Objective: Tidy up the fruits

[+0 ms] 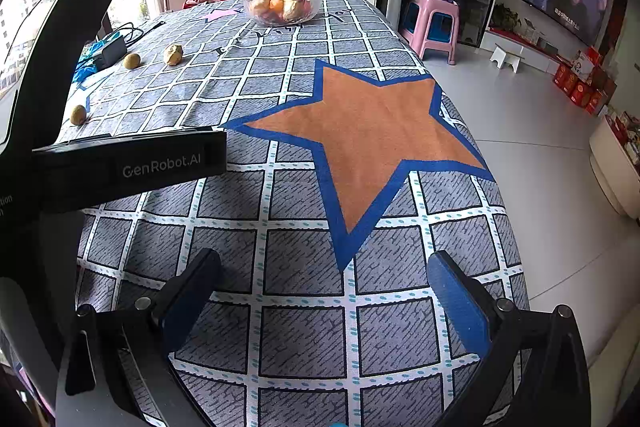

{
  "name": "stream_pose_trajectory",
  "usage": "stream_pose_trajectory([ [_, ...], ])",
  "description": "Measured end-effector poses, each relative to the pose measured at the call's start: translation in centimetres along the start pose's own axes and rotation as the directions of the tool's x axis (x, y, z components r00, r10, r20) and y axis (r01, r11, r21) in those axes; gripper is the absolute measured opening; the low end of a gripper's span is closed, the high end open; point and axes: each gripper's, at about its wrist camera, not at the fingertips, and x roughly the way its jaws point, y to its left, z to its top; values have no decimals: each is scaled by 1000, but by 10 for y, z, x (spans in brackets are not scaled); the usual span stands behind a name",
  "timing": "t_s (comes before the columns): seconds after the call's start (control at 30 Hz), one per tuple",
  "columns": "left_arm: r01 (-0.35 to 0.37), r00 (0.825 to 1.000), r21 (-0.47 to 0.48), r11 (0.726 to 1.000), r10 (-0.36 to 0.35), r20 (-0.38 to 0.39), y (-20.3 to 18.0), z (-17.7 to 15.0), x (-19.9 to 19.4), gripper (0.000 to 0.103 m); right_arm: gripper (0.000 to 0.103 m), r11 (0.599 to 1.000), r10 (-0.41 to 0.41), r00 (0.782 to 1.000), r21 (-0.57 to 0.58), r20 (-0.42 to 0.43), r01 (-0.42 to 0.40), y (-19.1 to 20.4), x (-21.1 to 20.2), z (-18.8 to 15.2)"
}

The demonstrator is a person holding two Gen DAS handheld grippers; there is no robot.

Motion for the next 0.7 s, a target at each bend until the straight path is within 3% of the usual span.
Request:
stream_pose_trajectory([
  [0.7, -9, 1000, -8, 1000, 9, 0, -1, 1, 0, 103, 103, 1000, 0, 1000, 0, -1, 0, 0, 0, 0],
])
